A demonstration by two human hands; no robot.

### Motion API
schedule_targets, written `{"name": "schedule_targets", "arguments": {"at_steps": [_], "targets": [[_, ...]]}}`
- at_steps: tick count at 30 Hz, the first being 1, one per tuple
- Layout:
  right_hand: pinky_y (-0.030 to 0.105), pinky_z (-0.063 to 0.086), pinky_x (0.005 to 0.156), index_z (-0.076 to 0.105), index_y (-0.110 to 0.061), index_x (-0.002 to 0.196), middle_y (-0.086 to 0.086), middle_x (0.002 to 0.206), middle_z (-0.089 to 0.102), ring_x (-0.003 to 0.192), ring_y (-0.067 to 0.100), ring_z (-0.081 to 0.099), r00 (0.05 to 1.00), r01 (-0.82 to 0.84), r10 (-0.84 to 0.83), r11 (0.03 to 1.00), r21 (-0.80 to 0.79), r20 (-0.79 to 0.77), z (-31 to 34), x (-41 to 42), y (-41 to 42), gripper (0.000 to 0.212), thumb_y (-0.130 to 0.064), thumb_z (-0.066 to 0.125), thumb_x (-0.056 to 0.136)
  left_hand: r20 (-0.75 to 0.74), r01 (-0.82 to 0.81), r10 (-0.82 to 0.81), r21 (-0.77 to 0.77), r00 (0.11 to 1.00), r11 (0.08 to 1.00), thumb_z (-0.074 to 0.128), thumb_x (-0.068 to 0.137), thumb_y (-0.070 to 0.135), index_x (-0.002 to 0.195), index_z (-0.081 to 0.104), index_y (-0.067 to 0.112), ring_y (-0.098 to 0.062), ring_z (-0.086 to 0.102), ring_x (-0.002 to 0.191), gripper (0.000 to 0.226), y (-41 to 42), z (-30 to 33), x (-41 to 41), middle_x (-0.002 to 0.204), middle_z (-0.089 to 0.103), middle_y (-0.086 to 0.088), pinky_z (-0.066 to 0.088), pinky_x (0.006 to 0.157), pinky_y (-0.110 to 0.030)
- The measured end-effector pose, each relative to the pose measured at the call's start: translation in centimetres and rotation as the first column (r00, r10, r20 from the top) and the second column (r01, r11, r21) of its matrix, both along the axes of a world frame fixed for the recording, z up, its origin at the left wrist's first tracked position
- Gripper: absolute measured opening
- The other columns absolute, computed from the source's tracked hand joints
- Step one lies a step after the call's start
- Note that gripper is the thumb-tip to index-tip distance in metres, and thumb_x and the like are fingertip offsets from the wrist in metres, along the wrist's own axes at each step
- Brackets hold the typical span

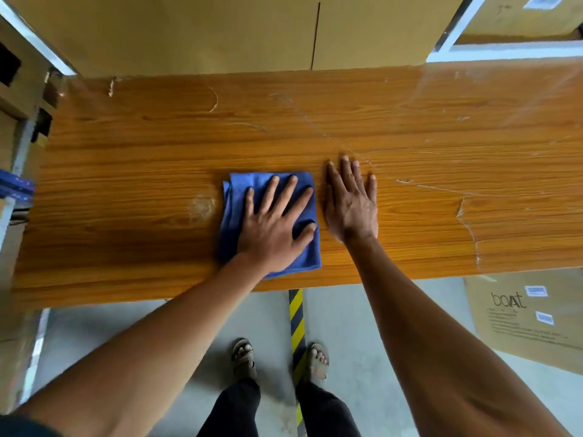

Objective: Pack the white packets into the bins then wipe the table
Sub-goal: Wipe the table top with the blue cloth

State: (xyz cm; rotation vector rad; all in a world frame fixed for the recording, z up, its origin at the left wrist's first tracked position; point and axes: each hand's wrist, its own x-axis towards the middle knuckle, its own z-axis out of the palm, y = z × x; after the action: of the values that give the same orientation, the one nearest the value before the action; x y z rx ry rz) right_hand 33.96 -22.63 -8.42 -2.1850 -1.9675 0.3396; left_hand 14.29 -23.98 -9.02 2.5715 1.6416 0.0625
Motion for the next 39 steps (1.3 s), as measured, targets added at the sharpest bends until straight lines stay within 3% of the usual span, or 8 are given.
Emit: {"name": "schedule_targets", "arguments": {"at_steps": [5, 9, 14, 18, 22, 27, 31, 39], "targets": [[0.056, 0.007, 0.13, 0.025, -0.029, 0.166, 0.003, 0.176, 0.015, 0.163, 0.023, 0.008, 1.0, -0.006, 0.007, 0.998, 0.064, -0.013, -1.0, 0.6, 0.5, 0.058, -0.043, 0.023, 0.11, -0.012, -0.214, 0.213, -0.058, 0.977, 0.975, 0.014, 0.1, 0.077, 0.167, 0.006, 0.046, -0.025, -0.002, 0.164, 0.074, 8.3, 0.3, 1.2, 0.178, 0.0, 0.008, 0.002, 0.126, -0.067], [0.055, 0.003, 0.13, 0.02, -0.027, 0.167, 0.003, 0.176, 0.011, 0.163, 0.023, 0.005, 0.999, -0.024, 0.023, 0.999, 0.033, 0.032, -1.3, 0.8, 0.3, 0.065, -0.043, 0.015, 0.104, 0.017, -0.203, 0.202, 0.037, 0.979, 0.979, 0.024, 0.103, 0.072, 0.168, 0.017, 0.04, -0.028, 0.005, 0.164, 0.073, 0.7, -0.5, 2.0, 0.178, 0.008, 0.004, 0.007, 0.126, -0.068], [0.056, 0.001, 0.129, 0.02, -0.025, 0.167, 0.005, 0.176, 0.009, 0.163, 0.024, 0.003, 0.999, -0.019, 0.018, 0.999, 0.03, 0.031, -1.1, 0.6, 0.3, 0.06, -0.037, 0.025, 0.108, -0.032, -0.198, 0.198, -0.005, 0.98, 0.98, 0.022, 0.104, 0.071, 0.168, 0.012, 0.041, -0.028, 0.001, 0.164, 0.071, -5.8, -0.1, 2.7, 0.178, 0.003, 0.005, 0.006, 0.125, -0.068], [0.056, 0.003, 0.13, 0.021, -0.025, 0.167, 0.004, 0.176, 0.011, 0.163, 0.024, 0.005, 0.999, -0.023, 0.022, 0.999, 0.034, 0.044, -1.3, 0.6, 0.4, 0.061, -0.041, 0.02, 0.108, 0.012, -0.239, 0.239, 0.006, 0.971, 0.971, 0.023, 0.102, 0.072, 0.168, 0.017, 0.042, -0.028, 0.006, 0.164, 0.073, -0.7, -0.1, 2.3, 0.178, 0.008, 0.006, 0.007, 0.125, -0.069], [0.057, 0.004, 0.129, 0.023, -0.026, 0.167, 0.005, 0.176, 0.013, 0.163, 0.025, 0.006, 0.999, -0.022, 0.021, 0.999, 0.048, 0.034, -1.2, 0.5, 0.4, 0.068, -0.051, 0.011, 0.104, -0.006, -0.35, 0.351, -0.084, 0.936, 0.933, 0.013, 0.1, 0.075, 0.168, 0.004, 0.044, -0.028, -0.003, 0.164, 0.075, 6.1, 0.2, 2.3, 0.178, -0.002, 0.007, 0.001, 0.125, -0.069], [0.056, 0.005, 0.13, 0.022, -0.026, 0.167, 0.004, 0.176, 0.011, 0.163, 0.023, 0.005, 0.998, -0.016, 0.015, 0.999, 0.034, 0.054, -1.3, 0.5, 0.2, 0.059, -0.045, 0.021, 0.111, 0.014, -0.243, 0.243, 0.018, 0.97, 0.97, 0.023, 0.103, 0.071, 0.168, 0.016, 0.039, -0.029, 0.007, 0.164, 0.073, -1.0, -0.4, 2.0, 0.178, 0.008, 0.003, 0.009, 0.125, -0.068], [0.056, 0.004, 0.13, 0.019, -0.026, 0.167, 0.004, 0.177, 0.009, 0.163, 0.023, 0.003, 0.998, -0.014, 0.013, 1.0, 0.026, 0.056, -1.2, 0.6, 0.2, 0.058, -0.043, 0.022, 0.112, -0.018, -0.206, 0.206, -0.004, 0.978, 0.979, 0.026, 0.104, 0.071, 0.168, 0.014, 0.04, -0.027, 0.003, 0.164, 0.072, -5.4, -0.2, 1.6, 0.178, 0.005, 0.005, 0.007, 0.126, -0.067], [0.056, 0.006, 0.13, 0.025, -0.027, 0.166, 0.003, 0.176, 0.014, 0.163, 0.024, 0.006, 1.0, 0.001, -0.002, 0.999, 0.05, 0.021, -0.9, 0.2, 0.1, 0.061, -0.052, 0.016, 0.111, 0.012, -0.344, 0.345, -0.052, 0.939, 0.938, 0.018, 0.1, 0.075, 0.168, 0.009, 0.043, -0.028, 0.0, 0.164, 0.075, 5.3, -0.2, 1.3, 0.178, 0.003, 0.007, 0.004, 0.126, -0.068]]}}
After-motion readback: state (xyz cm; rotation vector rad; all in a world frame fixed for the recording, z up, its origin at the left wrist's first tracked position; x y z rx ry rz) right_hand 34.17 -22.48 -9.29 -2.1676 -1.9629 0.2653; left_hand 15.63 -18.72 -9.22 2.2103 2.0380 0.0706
